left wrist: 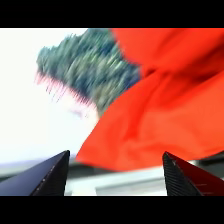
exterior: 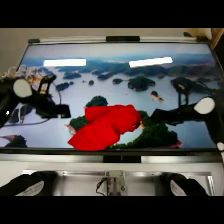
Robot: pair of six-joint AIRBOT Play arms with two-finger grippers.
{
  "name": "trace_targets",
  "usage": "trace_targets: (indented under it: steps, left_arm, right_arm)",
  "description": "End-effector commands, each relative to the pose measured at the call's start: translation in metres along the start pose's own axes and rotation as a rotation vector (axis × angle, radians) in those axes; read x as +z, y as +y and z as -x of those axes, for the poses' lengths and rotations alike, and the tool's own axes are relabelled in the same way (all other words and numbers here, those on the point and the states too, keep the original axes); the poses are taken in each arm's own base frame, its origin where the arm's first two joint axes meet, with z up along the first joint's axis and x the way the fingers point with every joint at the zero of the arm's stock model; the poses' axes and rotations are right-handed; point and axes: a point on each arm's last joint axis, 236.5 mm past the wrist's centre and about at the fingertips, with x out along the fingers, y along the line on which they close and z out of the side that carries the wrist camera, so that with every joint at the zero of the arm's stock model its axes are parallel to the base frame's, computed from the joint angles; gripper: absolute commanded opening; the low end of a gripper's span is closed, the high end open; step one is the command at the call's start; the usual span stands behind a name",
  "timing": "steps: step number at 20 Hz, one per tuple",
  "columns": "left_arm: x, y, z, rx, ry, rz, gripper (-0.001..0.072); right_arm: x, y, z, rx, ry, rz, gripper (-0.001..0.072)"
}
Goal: Fold the shirts.
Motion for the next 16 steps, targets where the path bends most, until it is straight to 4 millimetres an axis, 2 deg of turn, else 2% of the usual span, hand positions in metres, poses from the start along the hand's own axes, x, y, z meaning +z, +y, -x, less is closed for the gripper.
trace_targets:
  steps: [1,4,7,9,13,14,16]
  left_arm:
    - [-0.082,0.026,-0.045,-0.036,0.148,0.161,0.0714]
    - [-0.116,0.006,-0.094,-0.163,0.199,0.27,0.0714]
    - [-0.126,0.0,-0.122,-0.216,0.188,0.333,0.0714]
    - [-0.12,0.004,-0.129,-0.212,0.147,0.349,0.0713]
    - [-0.094,0.005,-0.139,-0.23,0.058,0.401,0.0692]
    - [-0.084,0.005,-0.14,-0.238,0.02,0.416,0.0593]
    - [-0.066,0.007,-0.139,-0.245,-0.053,0.439,0.0476]
  right_arm:
    - [0.002,0.009,-0.053,-0.001,0.073,0.045,0.0631]
    - [-0.01,0.01,-0.077,-0.005,0.153,0.061,0.063]
    - [-0.014,0.008,-0.081,-0.005,0.177,0.073,0.063]
    - [-0.015,0.008,-0.081,-0.004,0.18,0.073,0.0631]
    - [-0.021,0.009,-0.08,-0.002,0.205,0.071,0.0633]
    - [-0.025,0.009,-0.08,-0.001,0.22,0.071,0.0673]
    - [-0.035,0.007,-0.083,0.002,0.246,0.06,0.0673]
